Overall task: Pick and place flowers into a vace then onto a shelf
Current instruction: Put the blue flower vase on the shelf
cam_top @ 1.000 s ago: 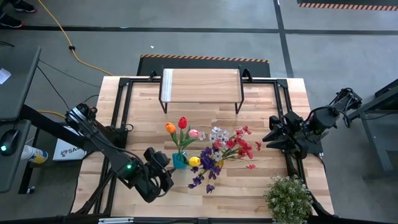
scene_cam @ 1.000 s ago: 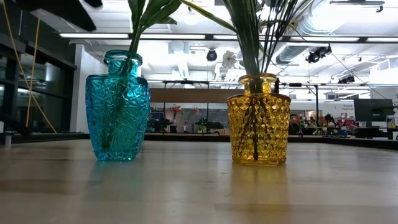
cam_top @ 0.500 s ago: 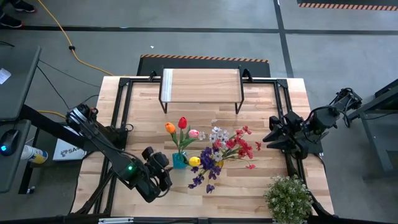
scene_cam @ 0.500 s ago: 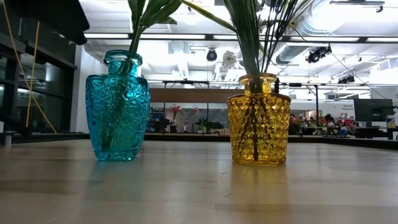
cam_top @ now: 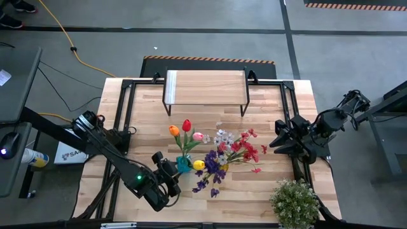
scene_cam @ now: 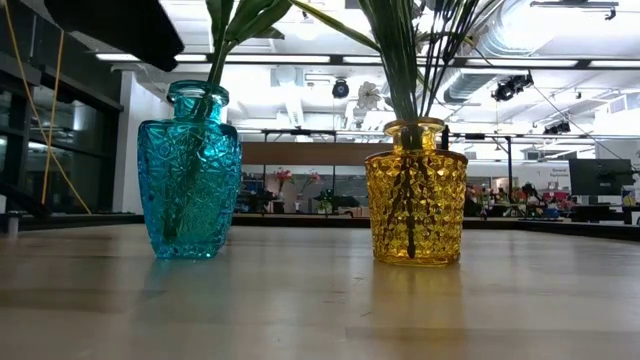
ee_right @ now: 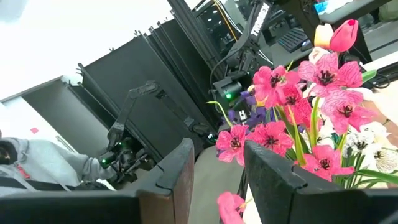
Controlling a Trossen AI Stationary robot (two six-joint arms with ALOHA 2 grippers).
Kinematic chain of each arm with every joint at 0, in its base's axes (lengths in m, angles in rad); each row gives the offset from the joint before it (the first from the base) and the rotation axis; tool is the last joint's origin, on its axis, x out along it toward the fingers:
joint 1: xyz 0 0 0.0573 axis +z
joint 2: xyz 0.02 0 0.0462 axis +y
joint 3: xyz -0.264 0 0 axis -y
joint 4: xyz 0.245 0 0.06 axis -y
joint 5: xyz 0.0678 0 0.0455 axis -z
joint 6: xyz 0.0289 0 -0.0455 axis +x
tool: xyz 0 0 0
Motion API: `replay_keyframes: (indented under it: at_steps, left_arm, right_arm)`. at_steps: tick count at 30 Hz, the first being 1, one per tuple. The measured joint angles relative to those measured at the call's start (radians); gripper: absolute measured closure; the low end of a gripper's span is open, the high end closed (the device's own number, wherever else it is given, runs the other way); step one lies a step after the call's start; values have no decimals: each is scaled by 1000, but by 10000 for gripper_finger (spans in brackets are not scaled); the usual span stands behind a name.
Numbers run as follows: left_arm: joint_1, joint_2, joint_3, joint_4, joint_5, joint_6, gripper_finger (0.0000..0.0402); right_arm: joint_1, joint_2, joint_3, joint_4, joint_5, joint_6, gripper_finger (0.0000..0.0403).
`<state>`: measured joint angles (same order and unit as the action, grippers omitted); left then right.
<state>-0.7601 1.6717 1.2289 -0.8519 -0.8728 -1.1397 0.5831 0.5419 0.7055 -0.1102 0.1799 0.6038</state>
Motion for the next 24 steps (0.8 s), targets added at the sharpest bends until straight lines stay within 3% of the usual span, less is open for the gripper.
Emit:
replay_keyframes:
  at_steps: [24]
  left_arm:
    - [0,1,-2,-28,18,62,174]
  right_arm:
    - [0,0,0,-4,0,-1,272]
